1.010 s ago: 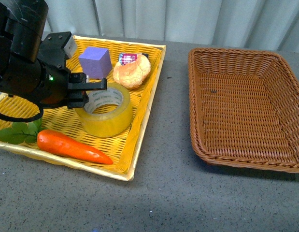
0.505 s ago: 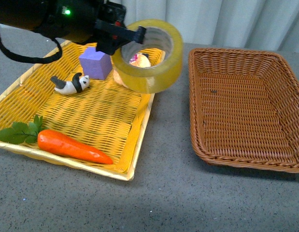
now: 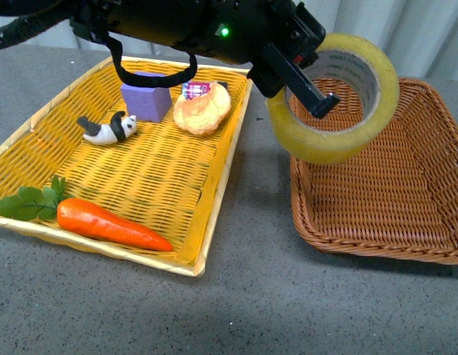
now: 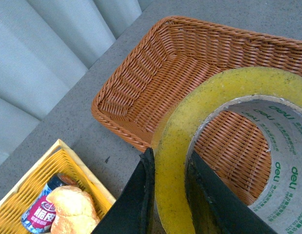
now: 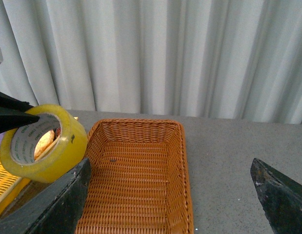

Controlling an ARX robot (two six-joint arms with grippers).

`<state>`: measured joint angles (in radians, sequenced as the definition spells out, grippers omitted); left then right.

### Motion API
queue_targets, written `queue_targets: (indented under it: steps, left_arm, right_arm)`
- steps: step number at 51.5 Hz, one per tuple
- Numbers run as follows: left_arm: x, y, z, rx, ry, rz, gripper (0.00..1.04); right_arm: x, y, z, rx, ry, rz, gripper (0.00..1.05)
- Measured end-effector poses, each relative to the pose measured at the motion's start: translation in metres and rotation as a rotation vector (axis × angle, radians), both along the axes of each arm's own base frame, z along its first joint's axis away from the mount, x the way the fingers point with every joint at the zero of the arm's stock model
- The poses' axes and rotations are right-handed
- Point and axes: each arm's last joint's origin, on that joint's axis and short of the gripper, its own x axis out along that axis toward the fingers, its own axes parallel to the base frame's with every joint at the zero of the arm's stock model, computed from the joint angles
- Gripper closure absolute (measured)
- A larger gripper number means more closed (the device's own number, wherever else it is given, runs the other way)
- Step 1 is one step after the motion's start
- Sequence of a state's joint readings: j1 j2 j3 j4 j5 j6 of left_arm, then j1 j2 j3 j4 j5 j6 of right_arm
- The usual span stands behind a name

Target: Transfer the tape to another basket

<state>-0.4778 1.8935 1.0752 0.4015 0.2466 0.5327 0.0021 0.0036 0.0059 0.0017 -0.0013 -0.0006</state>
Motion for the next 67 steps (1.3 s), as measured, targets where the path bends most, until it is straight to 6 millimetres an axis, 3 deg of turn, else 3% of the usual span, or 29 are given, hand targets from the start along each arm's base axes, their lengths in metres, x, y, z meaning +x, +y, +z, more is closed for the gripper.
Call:
queue_targets:
  steps: [28,34,37,47,67]
  left_arm:
    - [-0.002,-0.006,-0.002,0.052,-0.04,-0.035,0.9]
    - [-0.002,-0.006,-0.002,0.052,-0.041,-0.034,0.9]
    - [-0.002,-0.006,-0.002,0.052,-0.041,-0.038,0.9]
    - [-0.002,-0.006,-0.002,0.052,-0.041,-0.036,0.9]
    - [-0.002,-0.006,-0.002,0.052,-0.042,-0.037,0.9]
  right_arm:
    - [0.0,0.0,0.0,0.0,0.001,0.0,0.09]
    - [0.003,0.0,0.0,-0.12,0.241,0.092,0.09]
    - [0.011,-0.002,0.0,-0.184,0.34,0.136,0.09]
    - [0.043,0.001,0.019,-0.214,0.356,0.2,0.09]
    - [0.121,0.024,0.029,-0.113,0.443,0.253,0.09]
